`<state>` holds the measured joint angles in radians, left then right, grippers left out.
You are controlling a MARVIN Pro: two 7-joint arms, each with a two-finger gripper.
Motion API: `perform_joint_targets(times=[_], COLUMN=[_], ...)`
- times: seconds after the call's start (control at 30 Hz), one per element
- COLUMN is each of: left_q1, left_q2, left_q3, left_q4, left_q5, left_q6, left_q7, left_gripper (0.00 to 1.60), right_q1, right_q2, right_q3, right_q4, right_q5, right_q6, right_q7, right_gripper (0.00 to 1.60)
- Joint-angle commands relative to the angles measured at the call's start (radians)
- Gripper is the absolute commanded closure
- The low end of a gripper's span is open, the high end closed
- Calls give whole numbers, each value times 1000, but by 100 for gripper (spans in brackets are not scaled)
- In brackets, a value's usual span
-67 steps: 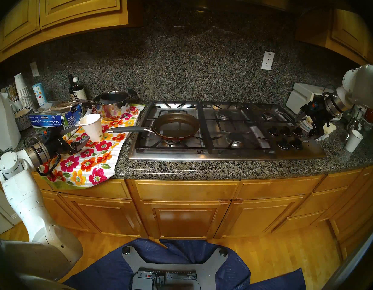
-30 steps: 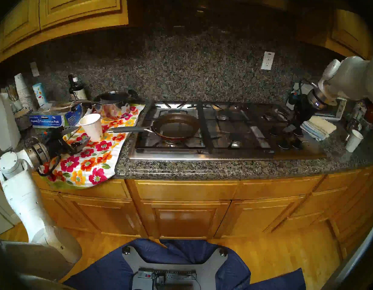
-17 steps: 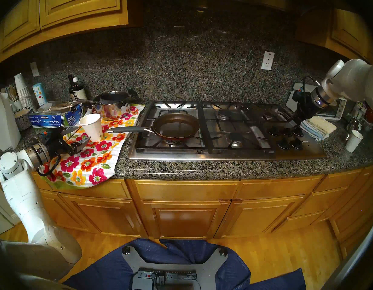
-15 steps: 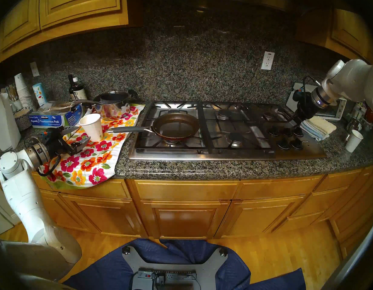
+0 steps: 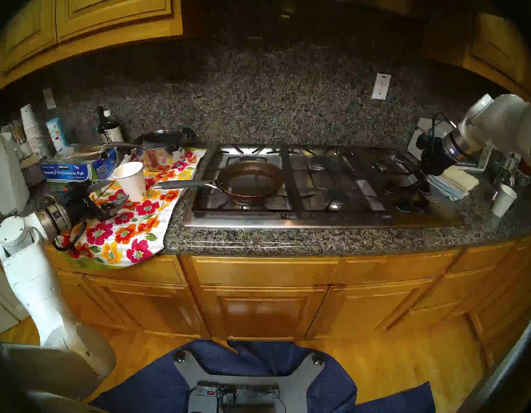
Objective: Pick up the water cup, pour water into the pot, turn on the stove
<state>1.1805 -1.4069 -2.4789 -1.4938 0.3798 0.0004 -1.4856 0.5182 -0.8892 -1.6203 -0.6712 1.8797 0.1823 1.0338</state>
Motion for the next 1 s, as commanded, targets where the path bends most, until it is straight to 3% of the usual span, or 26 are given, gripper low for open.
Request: perform_joint_targets(times=[0.0,0.2,0.53,0.67,0.97], left_q1=[-24,-23,-22,-22,-22], left_q2=[10,11,11,12,12], left_q3=[-2,-1,0,0,1], left_q4=[-21,-21,-21,-21,-21], left_q5=[-25,-24,-25,-25,-25], left_q6=[0,0,0,0,0], left_q7=[2,2,2,2,2], left_gripper=[0,0,0,0,0], right_q1=[42,57,81,102,134], right_q2=[15,22,19,13,36], right_q3=[10,6,4,-2,34], right_q4=[-50,-78,-105,-135,-187], right_q5=[28,37,40,40,129], right_q6=[9,16,34,64,163], right_q7=[-83,-143,-157,-156,-172], right_gripper=[0,0,0,0,0])
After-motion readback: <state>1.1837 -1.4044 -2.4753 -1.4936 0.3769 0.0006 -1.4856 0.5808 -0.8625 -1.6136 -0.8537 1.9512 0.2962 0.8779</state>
